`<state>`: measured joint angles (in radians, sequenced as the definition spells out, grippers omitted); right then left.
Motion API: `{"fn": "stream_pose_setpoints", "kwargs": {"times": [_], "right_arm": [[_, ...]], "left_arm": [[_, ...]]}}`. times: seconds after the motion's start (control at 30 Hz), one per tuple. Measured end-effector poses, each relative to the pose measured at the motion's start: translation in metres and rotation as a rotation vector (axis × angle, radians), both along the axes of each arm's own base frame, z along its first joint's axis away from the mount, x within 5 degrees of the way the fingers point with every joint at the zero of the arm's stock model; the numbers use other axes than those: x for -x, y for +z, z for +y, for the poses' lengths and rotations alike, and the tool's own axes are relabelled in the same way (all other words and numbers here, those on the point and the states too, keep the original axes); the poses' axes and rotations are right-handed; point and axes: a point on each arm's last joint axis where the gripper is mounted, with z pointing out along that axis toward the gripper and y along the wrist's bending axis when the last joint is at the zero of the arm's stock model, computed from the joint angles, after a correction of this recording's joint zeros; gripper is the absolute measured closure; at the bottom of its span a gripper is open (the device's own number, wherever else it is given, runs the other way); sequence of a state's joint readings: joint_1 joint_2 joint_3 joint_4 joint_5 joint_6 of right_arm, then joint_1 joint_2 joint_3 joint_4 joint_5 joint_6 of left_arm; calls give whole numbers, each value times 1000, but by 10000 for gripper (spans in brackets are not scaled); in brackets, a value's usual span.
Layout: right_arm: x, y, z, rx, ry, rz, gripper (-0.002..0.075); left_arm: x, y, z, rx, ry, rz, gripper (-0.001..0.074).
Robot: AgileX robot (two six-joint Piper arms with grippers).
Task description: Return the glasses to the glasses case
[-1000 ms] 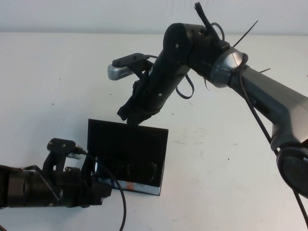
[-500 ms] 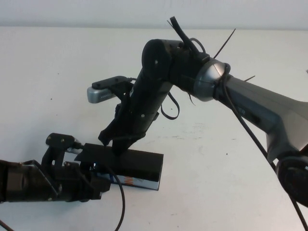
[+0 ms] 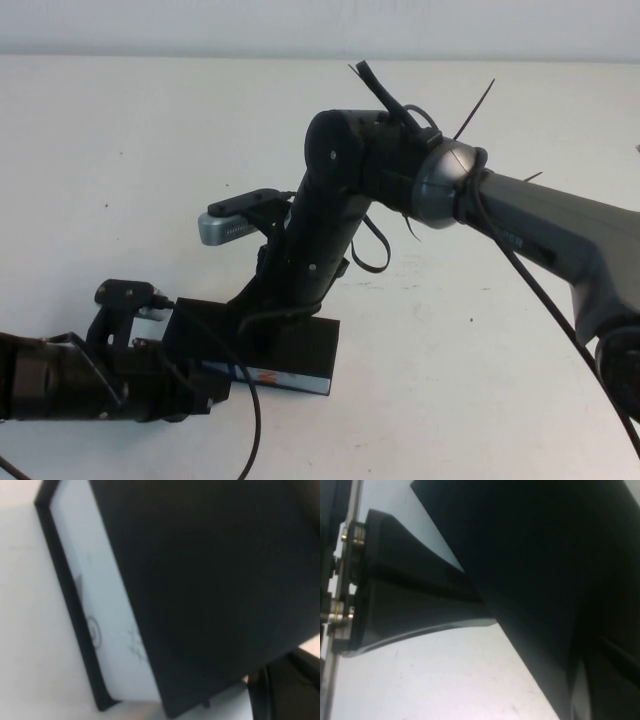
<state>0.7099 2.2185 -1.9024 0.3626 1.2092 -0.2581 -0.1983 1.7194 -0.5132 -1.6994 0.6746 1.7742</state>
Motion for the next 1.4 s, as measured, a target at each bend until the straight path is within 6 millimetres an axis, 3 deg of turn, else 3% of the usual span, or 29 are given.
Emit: {"fn": "stream_pose_setpoints", "kwargs": {"times": [0.17,0.53,0.7,0.8,0.97,1.07,1.13,1.23,1.4], "right_arm": [[-3,2,-4,51,19,-54,739],[-13,19,-13,56,10,-121,739],[-4,62,-22,9,-24,-189,739],[7,102,-33,-29,-57,-258,739],[36,159,-63,-67,-116,-356,739],[59,175,-87,-50,-151,-378,739],[77,178,-102,-37,-172,-368,739],[111,187,-131,-53,-207,-368,739],[163,184,-174,-133,-265,-412,739]], "left_arm": [[3,4,0,-12,-22,0,735],[15,38,1,-13,-50,-35,735],[33,80,1,52,-71,-128,735],[52,119,8,47,-58,-315,735],[101,185,38,14,195,-744,735],[136,208,56,21,324,-966,735],[159,211,63,8,345,-1082,735],[186,199,72,51,398,-1167,735],[192,154,80,110,510,-1123,735]]}}
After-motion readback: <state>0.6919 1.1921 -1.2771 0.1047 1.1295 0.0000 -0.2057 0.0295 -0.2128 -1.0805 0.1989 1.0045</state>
